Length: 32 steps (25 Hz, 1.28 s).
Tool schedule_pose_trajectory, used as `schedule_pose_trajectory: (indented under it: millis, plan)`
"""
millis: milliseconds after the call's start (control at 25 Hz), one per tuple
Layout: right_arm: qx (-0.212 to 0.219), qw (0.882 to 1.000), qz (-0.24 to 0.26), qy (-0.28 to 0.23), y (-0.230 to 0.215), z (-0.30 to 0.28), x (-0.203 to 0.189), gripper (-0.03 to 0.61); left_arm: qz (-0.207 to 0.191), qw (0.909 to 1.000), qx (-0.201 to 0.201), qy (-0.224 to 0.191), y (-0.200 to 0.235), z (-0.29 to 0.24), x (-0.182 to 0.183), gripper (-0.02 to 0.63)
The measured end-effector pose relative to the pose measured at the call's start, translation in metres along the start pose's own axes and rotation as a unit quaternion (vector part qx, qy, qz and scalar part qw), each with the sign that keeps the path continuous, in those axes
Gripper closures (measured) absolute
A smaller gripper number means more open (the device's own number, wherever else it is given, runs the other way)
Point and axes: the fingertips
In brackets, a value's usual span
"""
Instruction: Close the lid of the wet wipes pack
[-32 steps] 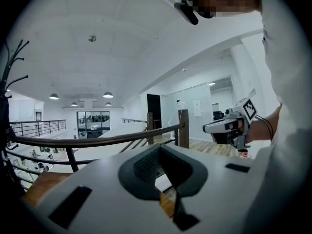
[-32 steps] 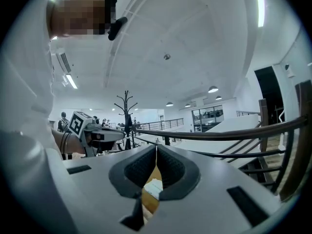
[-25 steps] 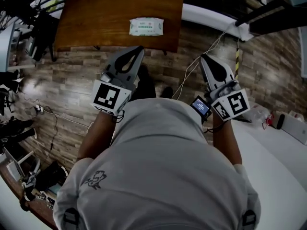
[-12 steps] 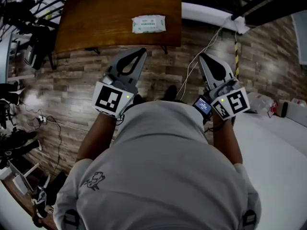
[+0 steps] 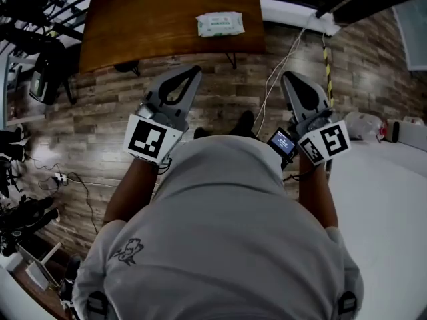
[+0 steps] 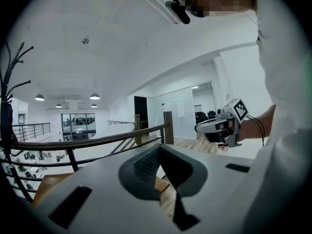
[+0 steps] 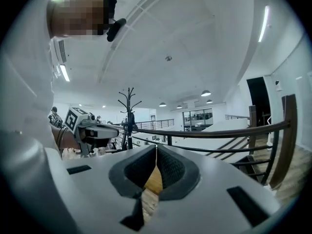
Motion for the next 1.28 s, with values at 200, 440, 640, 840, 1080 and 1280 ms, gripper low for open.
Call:
schedule_pose_trajectory:
  millis: [200,440,640,840,1080,1280]
  plan:
    - [-0.022,1.0,-0.012,-0.003,0.052,0.002,-0.003,0.543,-0.005,0.9998,-0.017,-0.011,0.011,0.05,-0.015,0.604]
    - [-0.039,0.999,-0.029,-0.008,0.098,0.01,-0.011,0.543,-0.002,0.9995,-0.026,-0.015,0.016,0.095,-0.036,0.604]
    - [-0.047,0.999,-0.027,-0.005,0.126,0.023,-0.015,0.543,0.006,0.9994,-0.029,-0.014,0.011,0.12,-0.048,0.604]
    - [-0.042,0.999,-0.028,-0.006,0.146,0.022,-0.02,0.543,0.008,0.9995,-0.028,-0.012,0.008,0.132,-0.053,0.604]
    - [-0.045,0.998,-0.03,-0.01,0.155,0.029,-0.025,0.543,0.002,0.9992,-0.04,-0.005,-0.008,0.137,-0.057,0.604]
    - [-0.048,0.998,-0.032,-0.007,0.161,0.04,-0.031,0.543,0.002,0.9989,-0.046,-0.013,-0.019,0.143,-0.054,0.604]
Point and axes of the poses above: the fingertips, and each gripper's own axes: z backward along the fingers, y to its left, x out of its top, and after that the axes turned 11 degrees about y, right-handed
